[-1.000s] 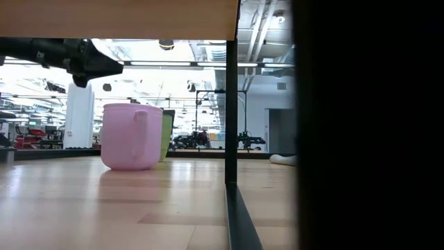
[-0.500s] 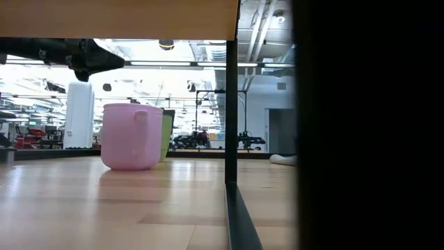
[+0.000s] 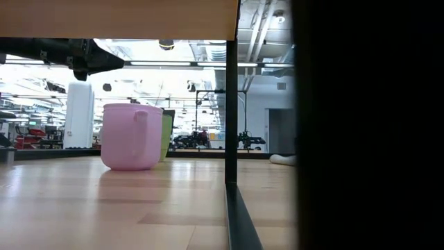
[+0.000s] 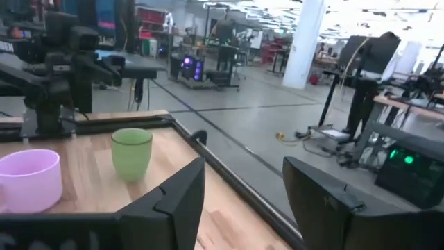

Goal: Stack small to large cups/mugs on shelf
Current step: Put the purple mug on the shelf

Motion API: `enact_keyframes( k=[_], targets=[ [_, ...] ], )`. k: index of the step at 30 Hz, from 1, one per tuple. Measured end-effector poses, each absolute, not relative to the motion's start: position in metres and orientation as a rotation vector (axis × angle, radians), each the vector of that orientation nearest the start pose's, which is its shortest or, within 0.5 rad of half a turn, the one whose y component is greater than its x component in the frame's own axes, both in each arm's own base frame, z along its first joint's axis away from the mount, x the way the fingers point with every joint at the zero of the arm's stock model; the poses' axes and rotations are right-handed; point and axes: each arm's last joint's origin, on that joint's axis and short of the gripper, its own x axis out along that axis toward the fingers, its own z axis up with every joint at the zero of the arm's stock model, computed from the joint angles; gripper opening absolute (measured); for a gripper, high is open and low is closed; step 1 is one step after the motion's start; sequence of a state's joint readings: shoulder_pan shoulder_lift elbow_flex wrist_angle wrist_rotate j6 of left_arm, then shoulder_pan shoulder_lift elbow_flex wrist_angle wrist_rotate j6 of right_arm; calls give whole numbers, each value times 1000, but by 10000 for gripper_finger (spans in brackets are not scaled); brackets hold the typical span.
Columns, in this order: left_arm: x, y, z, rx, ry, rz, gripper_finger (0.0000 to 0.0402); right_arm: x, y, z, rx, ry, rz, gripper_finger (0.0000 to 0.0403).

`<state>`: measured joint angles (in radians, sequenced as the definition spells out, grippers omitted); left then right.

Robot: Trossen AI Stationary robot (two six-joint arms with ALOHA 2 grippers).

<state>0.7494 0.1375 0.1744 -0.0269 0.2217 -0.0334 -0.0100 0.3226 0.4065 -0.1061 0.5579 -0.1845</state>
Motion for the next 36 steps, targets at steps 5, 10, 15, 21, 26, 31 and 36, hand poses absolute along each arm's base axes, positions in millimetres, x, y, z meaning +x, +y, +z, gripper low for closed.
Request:
enact_keyframes(
  k=[5,10,15,21,26,31,36],
  targets=[
    [75,61,210,-18,-13,528,78,92,-25,250,-169,28,-655,216],
    [75,61,208,-26,2,528,78,83,-27,240,-140,-32,-625,216],
    [76,62,207,-49,7,526,78,78,-27,226,-135,-85,-625,216],
    [81,65,203,-124,42,468,78,78,-28,214,-119,-97,-637,216],
    [92,69,203,-192,59,378,78,80,-28,213,-118,-81,-645,216],
    [108,71,223,-189,108,290,78,80,-28,213,-121,-76,-646,216],
    [130,70,251,-185,245,216,78,80,-28,210,-140,-38,-646,216]
  ],
)
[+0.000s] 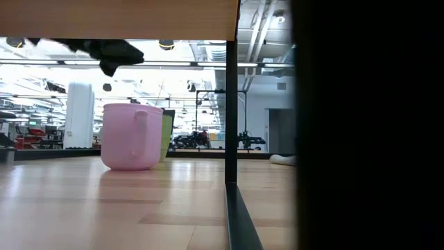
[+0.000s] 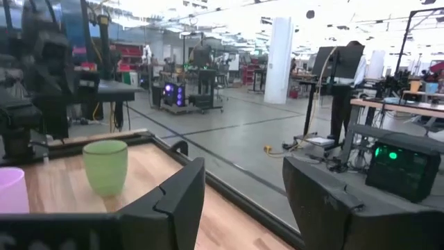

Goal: Stack small to large cups/mugs on shelf
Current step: Put the purple mug on the shelf

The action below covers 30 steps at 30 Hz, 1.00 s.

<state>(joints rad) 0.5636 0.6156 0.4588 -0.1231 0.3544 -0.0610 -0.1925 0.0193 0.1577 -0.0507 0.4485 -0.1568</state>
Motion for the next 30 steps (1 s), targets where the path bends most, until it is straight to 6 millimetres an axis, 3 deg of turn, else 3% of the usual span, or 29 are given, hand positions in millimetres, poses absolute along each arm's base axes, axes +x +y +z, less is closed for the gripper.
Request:
enact_keyframes(
  k=[10,16,21,30],
  targets=[
    [187,50,280,-108,706,277,78,79,-30,201,-124,58,-692,216],
    [212,32,291,-122,832,233,78,79,-30,196,-111,106,-688,216],
    [222,18,291,-105,892,174,78,79,-30,193,-111,129,-686,216],
    [222,3,284,-203,960,200,78,78,-29,188,-85,172,-685,216]
  ],
)
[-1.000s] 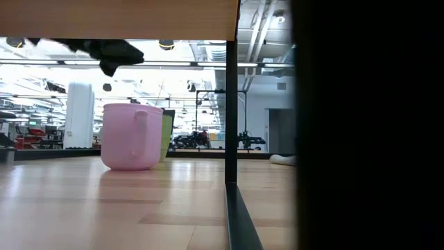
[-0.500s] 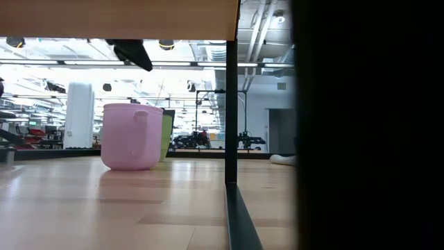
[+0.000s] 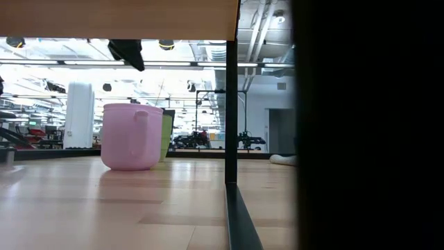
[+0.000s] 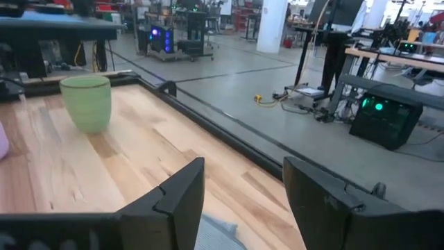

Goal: Stack small to large cups/mugs on shelf
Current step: Put the purple mug on the shelf

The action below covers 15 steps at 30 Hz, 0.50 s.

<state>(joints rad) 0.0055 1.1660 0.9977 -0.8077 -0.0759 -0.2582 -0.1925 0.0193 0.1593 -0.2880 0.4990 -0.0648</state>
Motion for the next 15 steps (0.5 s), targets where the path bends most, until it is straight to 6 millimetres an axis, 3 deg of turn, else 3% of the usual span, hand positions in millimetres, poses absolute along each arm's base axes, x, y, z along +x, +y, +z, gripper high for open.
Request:
enact_keyframes(
  k=[15],
  targets=[
    [221,2,284,-177,958,232,78,78,-29,188,-73,171,-686,216]
  ],
)
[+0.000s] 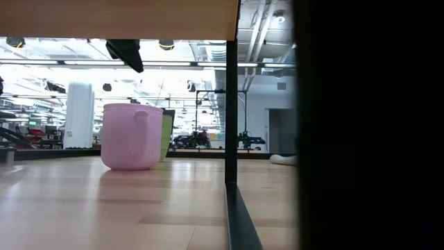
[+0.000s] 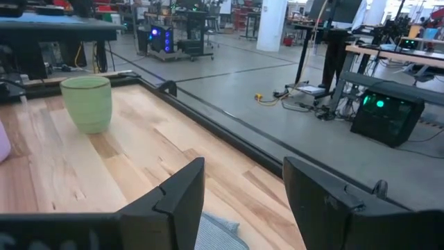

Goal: Stack small to large cups/mugs on shelf
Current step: Put the purple mug on the shelf

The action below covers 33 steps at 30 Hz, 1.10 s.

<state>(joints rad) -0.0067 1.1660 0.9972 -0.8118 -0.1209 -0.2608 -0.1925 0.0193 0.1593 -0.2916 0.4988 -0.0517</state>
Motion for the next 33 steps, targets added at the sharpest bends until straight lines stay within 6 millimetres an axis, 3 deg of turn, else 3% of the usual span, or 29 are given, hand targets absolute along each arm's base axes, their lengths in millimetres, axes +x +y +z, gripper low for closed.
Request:
enact_keyframes(
  k=[12,33],
  targets=[
    [223,3,285,-47,944,177,78,78,-29,188,-73,171,-686,216],
    [226,4,288,1,906,194,78,78,-29,186,-76,191,-685,216]
  ],
)
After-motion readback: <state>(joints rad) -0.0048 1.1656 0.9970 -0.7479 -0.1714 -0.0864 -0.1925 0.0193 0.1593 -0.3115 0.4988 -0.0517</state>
